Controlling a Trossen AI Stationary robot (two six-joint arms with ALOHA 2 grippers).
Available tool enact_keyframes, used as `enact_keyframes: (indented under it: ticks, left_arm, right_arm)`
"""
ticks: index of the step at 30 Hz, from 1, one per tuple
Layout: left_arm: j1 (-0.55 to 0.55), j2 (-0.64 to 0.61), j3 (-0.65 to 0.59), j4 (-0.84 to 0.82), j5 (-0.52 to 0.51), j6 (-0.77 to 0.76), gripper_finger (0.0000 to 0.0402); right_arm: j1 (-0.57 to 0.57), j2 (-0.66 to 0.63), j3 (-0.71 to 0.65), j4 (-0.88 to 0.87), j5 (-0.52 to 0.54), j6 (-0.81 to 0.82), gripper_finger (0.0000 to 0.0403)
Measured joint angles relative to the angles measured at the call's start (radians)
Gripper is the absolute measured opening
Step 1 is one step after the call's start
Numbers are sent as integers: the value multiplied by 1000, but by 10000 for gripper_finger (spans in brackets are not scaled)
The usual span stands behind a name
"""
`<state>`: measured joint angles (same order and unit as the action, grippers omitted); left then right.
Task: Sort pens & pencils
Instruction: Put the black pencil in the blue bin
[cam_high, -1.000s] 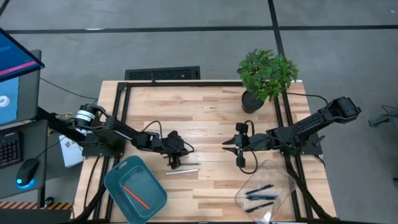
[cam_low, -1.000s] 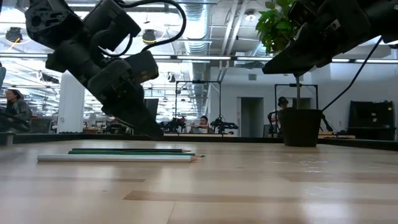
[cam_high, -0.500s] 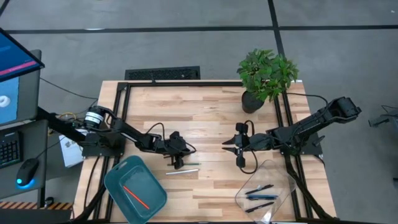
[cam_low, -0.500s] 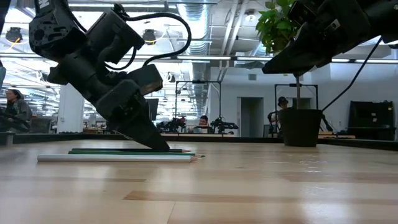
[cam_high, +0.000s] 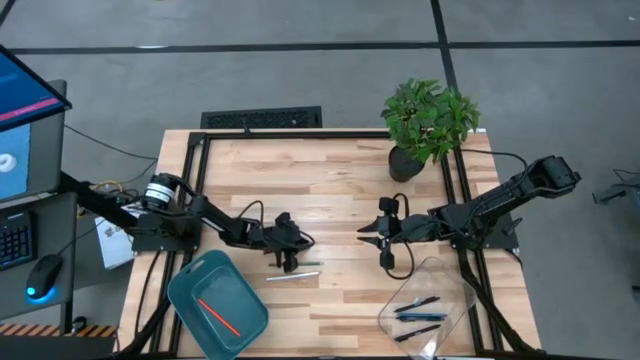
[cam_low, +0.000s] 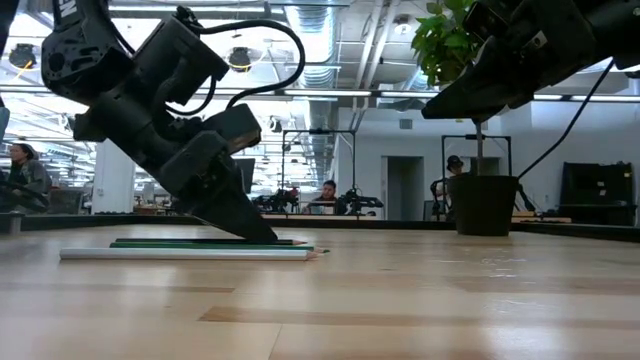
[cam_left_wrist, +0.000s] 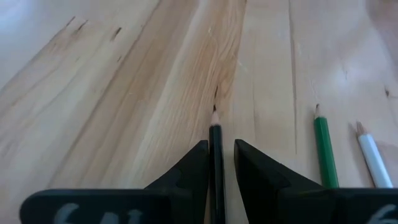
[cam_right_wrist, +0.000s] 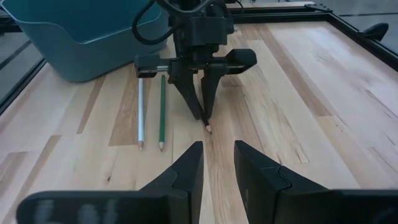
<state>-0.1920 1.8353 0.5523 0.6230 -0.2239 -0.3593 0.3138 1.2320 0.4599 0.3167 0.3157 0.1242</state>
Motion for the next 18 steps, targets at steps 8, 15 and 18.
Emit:
enact_keyframes:
  ticks: [8, 15, 18]
  left_arm:
    - [-4, 47, 1, 79, -16, 9, 72]
    - [-5, 65, 1, 89, -24, 28, 72]
    - [-6, 65, 0, 90, -25, 47, 72]
  right_arm:
    - [0, 0, 0, 2, 0, 7, 113]
    - [0, 0, 0, 5, 0, 8, 113]
    - [0, 0, 0, 5, 0, 8, 113]
